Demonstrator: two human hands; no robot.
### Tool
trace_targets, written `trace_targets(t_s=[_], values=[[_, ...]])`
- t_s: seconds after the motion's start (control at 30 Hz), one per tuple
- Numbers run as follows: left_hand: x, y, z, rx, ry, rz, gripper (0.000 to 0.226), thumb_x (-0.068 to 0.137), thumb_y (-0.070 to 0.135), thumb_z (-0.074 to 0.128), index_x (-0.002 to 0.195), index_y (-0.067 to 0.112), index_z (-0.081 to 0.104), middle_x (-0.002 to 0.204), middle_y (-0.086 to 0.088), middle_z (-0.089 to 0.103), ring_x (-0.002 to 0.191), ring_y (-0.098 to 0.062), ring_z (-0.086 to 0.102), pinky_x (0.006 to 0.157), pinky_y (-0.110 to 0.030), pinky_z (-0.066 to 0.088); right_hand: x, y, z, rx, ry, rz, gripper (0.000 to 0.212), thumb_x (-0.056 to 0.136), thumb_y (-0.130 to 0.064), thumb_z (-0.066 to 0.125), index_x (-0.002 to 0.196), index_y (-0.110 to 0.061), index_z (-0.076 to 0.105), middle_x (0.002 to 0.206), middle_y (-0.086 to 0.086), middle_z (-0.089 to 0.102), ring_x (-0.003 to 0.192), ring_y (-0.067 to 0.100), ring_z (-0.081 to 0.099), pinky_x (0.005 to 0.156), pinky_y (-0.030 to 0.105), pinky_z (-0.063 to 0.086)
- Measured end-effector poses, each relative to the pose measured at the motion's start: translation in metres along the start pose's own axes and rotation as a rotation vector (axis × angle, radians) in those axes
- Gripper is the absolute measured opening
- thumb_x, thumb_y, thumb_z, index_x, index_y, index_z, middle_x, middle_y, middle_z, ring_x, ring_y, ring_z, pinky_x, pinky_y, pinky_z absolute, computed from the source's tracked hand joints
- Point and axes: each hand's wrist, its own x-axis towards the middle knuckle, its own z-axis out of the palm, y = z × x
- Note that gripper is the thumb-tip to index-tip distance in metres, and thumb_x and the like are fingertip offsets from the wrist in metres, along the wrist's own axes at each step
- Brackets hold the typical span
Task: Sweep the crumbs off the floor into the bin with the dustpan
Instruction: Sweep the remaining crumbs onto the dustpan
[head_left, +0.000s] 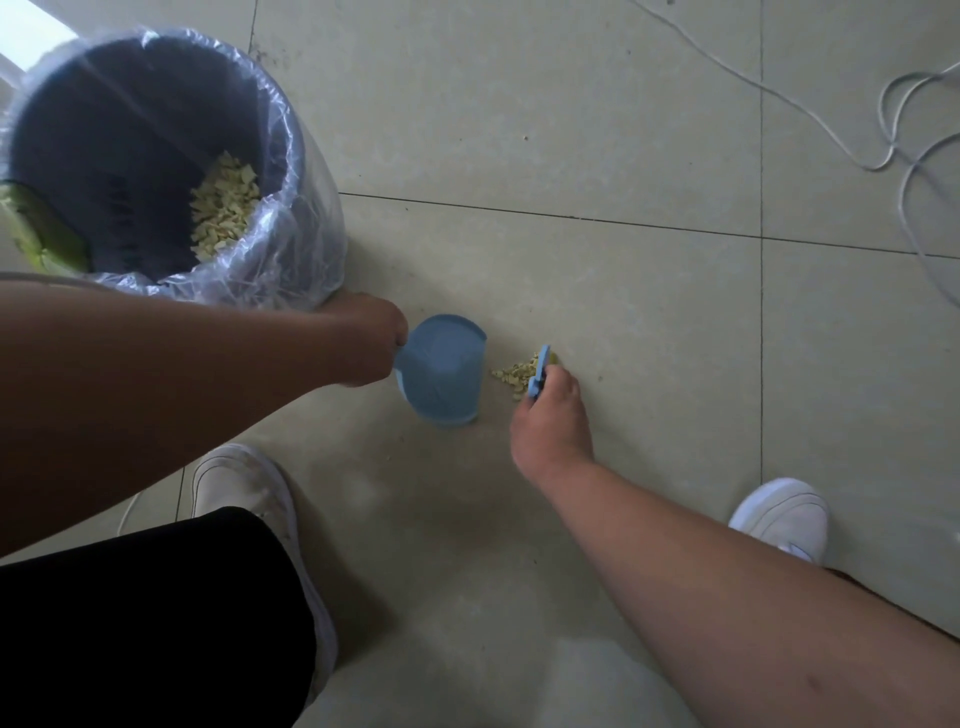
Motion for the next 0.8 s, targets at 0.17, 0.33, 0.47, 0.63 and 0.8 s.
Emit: trace_targets(t_s=[0.17,0.33,0.47,0.63,0.8], values=[[0.000,0.003,0.005,-0.047,-0.015,-0.010,0.033,0.093,0.015,0.059,0.121,0.028,0.072,0.119,0.002,0.070,0.098,-0.021,0.064,0.072,-0.026,0.046,-0.005,-0.027,0.018,0.072,-0.040,-0.021,0.037,0.099,-0.010,0.049,0.135,-0.003,0.054,0.130,0.020,0.056,0.119,0.037,0.056,0.098,0.037,0.043],[0.000,0.002,0.012,0.013,-0.008,0.022,0.028,0.092,0.014,0.060,0.116,0.022,0.073,0.117,-0.001,0.072,0.107,-0.025,0.068,0.083,-0.030,0.054,-0.016,-0.053,0.032,0.064,-0.173,-0.101,0.041,0.100,-0.009,0.048,0.141,-0.005,0.051,0.135,0.021,0.054,0.121,0.039,0.055,0.099,0.042,0.046],[0.001,-0.004,0.022,0.017,-0.022,0.049,0.020,0.090,0.015,0.060,0.105,0.020,0.072,0.110,-0.003,0.072,0.103,-0.027,0.068,0.081,-0.032,0.053,-0.020,-0.054,0.030,0.052,-0.194,-0.181,0.036,0.097,-0.010,0.051,0.132,-0.006,0.056,0.126,0.020,0.059,0.113,0.039,0.057,0.091,0.039,0.046],[-0.004,-0.011,0.035,0.035,-0.063,0.059,0.021,0.091,0.015,0.059,0.108,0.019,0.071,0.113,-0.004,0.071,0.108,-0.027,0.068,0.077,-0.027,0.047,0.000,-0.032,-0.001,0.082,-0.070,-0.186,0.034,0.097,-0.014,0.053,0.129,-0.010,0.061,0.114,0.015,0.068,0.101,0.031,0.063,0.075,0.024,0.036],[-0.013,-0.019,0.045,0.065,-0.112,0.033,0.027,0.091,0.019,0.058,0.116,0.020,0.067,0.120,-0.001,0.070,0.112,-0.025,0.068,0.081,-0.030,0.052,0.050,-0.004,-0.039,-0.040,0.086,-0.189,0.031,0.093,-0.006,0.054,0.121,-0.007,0.067,0.113,0.019,0.069,0.104,0.036,0.062,0.082,0.034,0.041]])
